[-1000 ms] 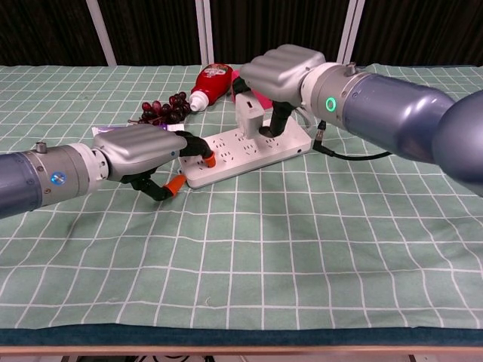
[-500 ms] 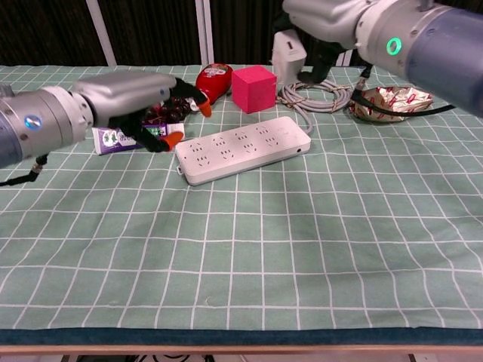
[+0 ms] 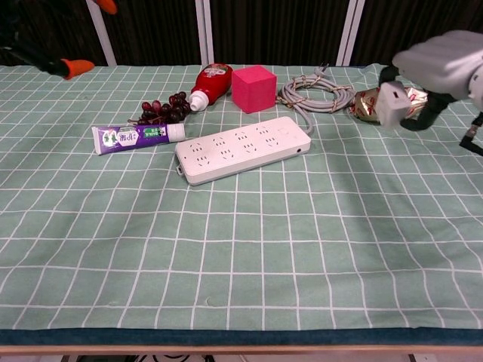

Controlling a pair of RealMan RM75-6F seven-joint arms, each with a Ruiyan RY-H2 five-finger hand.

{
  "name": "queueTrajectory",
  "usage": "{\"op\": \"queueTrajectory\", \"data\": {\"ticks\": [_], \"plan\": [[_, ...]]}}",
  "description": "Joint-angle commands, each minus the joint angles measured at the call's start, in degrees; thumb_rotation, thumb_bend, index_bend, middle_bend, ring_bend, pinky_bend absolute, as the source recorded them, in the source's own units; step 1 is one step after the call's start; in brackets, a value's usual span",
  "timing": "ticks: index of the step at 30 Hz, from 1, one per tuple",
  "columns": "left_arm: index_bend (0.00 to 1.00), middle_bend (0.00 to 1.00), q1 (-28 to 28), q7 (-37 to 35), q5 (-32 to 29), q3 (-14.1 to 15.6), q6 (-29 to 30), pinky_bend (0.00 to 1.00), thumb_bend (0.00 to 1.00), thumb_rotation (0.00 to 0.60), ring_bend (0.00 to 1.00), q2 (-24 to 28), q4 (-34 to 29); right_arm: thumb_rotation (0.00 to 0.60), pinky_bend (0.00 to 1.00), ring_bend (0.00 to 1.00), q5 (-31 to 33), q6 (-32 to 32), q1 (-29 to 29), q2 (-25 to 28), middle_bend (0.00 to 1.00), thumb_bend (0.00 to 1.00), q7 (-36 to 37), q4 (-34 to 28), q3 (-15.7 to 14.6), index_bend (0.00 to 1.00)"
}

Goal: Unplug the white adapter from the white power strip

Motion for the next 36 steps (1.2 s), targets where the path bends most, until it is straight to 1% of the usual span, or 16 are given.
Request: {"op": "queueTrajectory", "data": {"ticks": [1,2,6,8,9,13,15,19,20,22,25,26,27,30,33,36], "plan": [[0.23,0.15,3.86,-2.91,1.57,2.41,3.38,0.18,0.25,0.6,0.07,2.21,-1.46,0.6,0.14,0.12,1.13,0.26,-1.32,-0.79,0.18,0.54,0.39,1.28,-1.06,0.34],[0.22,0.15,4.72,-3.63,1.85,2.91,4.04,0.18,0.24,0.6,0.07,2.58,-1.55,0.6,0.13,0.1,1.4,0.36,-1.63,-1.09,0.16,0.51,0.34,1.59,-1.29,0.28],[0.22,0.15,7.6,-6.23,2.17,4.47,6.08,0.18,0.12,0.6,0.07,3.63,-1.3,0.6,0.09,0.06,1.97,1.19,-2.46,-2.14,0.09,0.4,-0.1,2.35,-1.83,0.11],[0.21,0.15,9.2,-8.38,2.6,5.2,7.24,0.18,0.1,0.6,0.07,4.12,-1.05,0.6,0.06,0.02,1.77,2.2,-2.9,-2.61,0.06,0.37,-0.11,2.15,-1.72,0.02],[0.21,0.14,9.82,-9.32,2.89,5.45,7.74,0.18,0.1,0.6,0.07,4.28,-0.81,0.6,0.06,0.02,1.51,2.85,-3.1,-2.73,0.05,0.36,-0.02,1.76,-1.54,0.01],[0.2,0.13,12.39,-12.25,4.27,6.47,10.14,0.17,0.1,0.6,0.07,4.71,0.74,0.6,0.02,0.0,-0.75,5.4,-4.11,-2.25,0.0,0.27,0.65,-0.8,-1.38,0.0],[0.2,0.13,13.31,-13.03,4.93,6.92,11.06,0.17,0.09,0.6,0.07,4.73,1.48,0.6,0.01,0.0,-2.05,6.56,-4.75,-1.78,0.0,0.27,0.97,-1.84,-1.75,0.0],[0.16,0.1,15.97,-14.89,6.08,8.07,13.91,0.15,0.09,0.6,0.06,4.72,3.28,0.6,0.0,0.0,-5.7,8.96,-7.46,0.01,0.0,0.27,4.08,-4.52,-3.56,0.0],[0.15,0.09,16.73,-15.4,6.43,8.4,14.67,0.14,0.09,0.6,0.05,4.75,3.89,0.6,0.0,0.0,-7.23,9.62,-8.73,0.84,0.0,0.27,5.75,-5.15,-4.6,0.0],[0.08,0.04,17.8,-15.67,6.42,8.88,15.58,0.08,0.08,0.6,0.02,4.95,4.78,0.6,0.0,0.0,-8.88,10.47,-10.37,1.84,0.0,0.26,7.86,-5.64,-5.93,0.0],[0.01,0.0,20.37,-15.5,6.68,10.55,17.14,0.02,0.05,0.6,0.0,5.87,7.26,0.6,0.0,0.0,-14.55,12.52,-15.28,4.81,0.0,0.23,15.81,-5.87,-9.91,0.0],[0.0,0.0,21.46,-15.38,6.89,11.22,17.82,0.01,0.04,0.6,0.0,6.26,8.31,0.6,0.0,0.0,-16.9,13.19,-17.39,6.15,0.0,0.22,19.7,-5.51,-11.51,0.0],[0.0,0.0,21.79,-15.39,7.03,11.41,18.07,0.01,0.04,0.6,0.0,6.36,8.64,0.6,0.0,0.0,-17.74,13.37,-17.97,6.53,0.0,0.21,20.93,-5.31,-11.96,0.0],[0.0,0.0,24.32,-15.59,7.25,12.5,19.86,0.0,0.03,0.6,0.0,6.77,11.56,0.6,0.0,0.0,-22.94,16.05,-22.93,9.2,0.0,0.19,30.06,-2.95,-15.03,0.0],[0.0,0.0,26.19,-17.05,6.73,12.98,20.6,0.0,0.03,0.6,0.0,6.78,13.53,0.6,0.0,0.0,-25.98,17.85,-26.36,10.39,0.0,0.19,36.57,0.18,-16.54,0.0],[0.0,0.0,28.16,-19.32,5.98,13.32,21.24,0.0,0.03,0.6,0.0,6.49,15.8,0.6,0.0,0.0,-27.56,19.38,-29.54,11.01,0.0,0.19,42.93,3.79,-17.07,0.0]]}}
